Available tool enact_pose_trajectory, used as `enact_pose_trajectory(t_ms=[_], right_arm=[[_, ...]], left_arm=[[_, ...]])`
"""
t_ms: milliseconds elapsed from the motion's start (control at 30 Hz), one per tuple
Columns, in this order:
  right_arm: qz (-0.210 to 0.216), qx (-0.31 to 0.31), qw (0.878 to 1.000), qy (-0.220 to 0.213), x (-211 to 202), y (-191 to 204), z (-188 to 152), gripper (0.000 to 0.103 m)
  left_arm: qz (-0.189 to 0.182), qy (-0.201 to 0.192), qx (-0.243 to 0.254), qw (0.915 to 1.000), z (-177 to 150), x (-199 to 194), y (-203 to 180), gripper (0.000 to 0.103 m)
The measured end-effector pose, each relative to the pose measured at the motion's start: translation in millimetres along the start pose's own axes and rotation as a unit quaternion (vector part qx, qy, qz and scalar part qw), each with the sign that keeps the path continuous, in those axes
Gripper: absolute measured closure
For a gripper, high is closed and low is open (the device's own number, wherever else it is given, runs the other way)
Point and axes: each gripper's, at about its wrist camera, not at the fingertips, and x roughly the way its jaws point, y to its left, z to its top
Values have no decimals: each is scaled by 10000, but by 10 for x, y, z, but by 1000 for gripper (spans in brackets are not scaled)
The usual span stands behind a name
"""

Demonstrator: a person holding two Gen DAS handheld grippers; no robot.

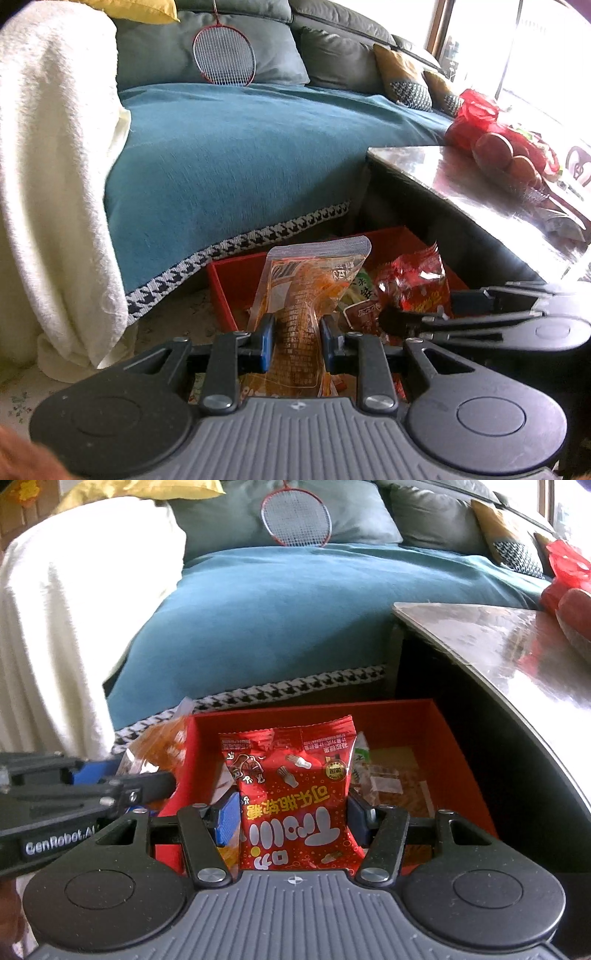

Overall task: Organize snacks
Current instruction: 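Lower both bags into the red box and open both tools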

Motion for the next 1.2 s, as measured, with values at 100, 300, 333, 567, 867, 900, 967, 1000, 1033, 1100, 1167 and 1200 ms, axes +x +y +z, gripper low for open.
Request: enact_pose_trajectory(t_ms=[100, 300, 333, 567, 867, 900, 967, 1000, 1033, 1100, 1167, 1200], right_arm=[[-31, 28, 10000, 26, 76, -34, 43, 38], [-62, 40, 9999, 101, 202, -80, 81, 38], [-67, 48, 9999, 116, 221, -89, 84, 38], [-133, 61, 9996, 256, 357, -139, 91, 38], [-237, 108, 9986, 462, 490, -222, 48, 38], [-245, 120, 9985, 480, 506, -235, 48, 38], [-279, 150, 9982, 519, 536, -264, 47, 38], [-284, 158, 9980, 539, 551, -278, 42, 38], [-280, 175, 9979, 564, 568, -290, 38, 38], [-307, 175, 9976, 601, 611, -307, 26, 38], [-328, 164, 9973, 634, 653, -309, 22, 37], [-329, 155, 9972, 652, 672, -311, 20, 37]], left_arm=[[29, 73, 6, 10000, 1, 103, 6, 83], [102, 91, 18, 9999, 30, 230, 32, 83], [116, 80, 25, 9999, 36, 244, 32, 83], [92, 98, 30, 9999, 48, 333, 39, 83], [20, 160, 138, 9998, 21, 419, -47, 83], [3, 167, 145, 9998, 16, 428, -62, 83], [-43, 196, 145, 9997, 15, 457, -95, 83], [-69, 217, 148, 9996, 18, 479, -109, 83], [-89, 247, 154, 9995, 19, 506, -124, 83], [-48, 307, 177, 9994, 18, 569, -148, 83], [-38, 357, 104, 9993, 27, 616, -158, 83], [-39, 381, 78, 9992, 38, 629, -161, 83]])
